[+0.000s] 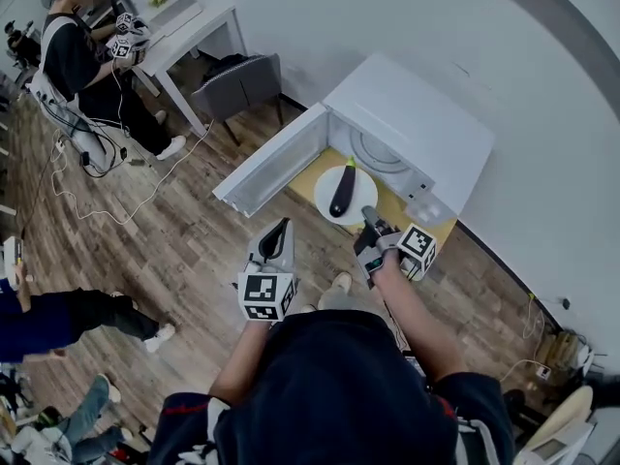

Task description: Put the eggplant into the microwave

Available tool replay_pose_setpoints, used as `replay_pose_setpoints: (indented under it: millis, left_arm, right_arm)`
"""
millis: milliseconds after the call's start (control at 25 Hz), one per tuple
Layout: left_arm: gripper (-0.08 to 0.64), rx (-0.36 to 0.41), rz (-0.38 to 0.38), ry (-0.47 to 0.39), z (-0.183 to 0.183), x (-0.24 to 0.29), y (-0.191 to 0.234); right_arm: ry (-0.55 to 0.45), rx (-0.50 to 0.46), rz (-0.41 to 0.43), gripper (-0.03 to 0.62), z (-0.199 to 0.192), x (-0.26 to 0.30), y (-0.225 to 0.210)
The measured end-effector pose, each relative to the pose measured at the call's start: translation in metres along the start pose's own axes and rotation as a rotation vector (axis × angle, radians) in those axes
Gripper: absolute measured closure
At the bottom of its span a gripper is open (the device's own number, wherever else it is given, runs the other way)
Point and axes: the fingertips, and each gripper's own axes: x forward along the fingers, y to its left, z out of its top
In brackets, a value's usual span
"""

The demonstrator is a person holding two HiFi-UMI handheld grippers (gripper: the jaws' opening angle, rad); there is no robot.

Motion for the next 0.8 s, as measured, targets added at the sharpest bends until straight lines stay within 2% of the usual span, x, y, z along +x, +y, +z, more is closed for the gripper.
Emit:
replay_pose_setpoints:
  millis: [800]
  left_arm:
    - [0.546,-0.003,0.054,0.01,0.011,0.049,-0.017]
  right_arm:
    - [0.082,0.013,-0.003,0.569,0.036,0.029,-0.011]
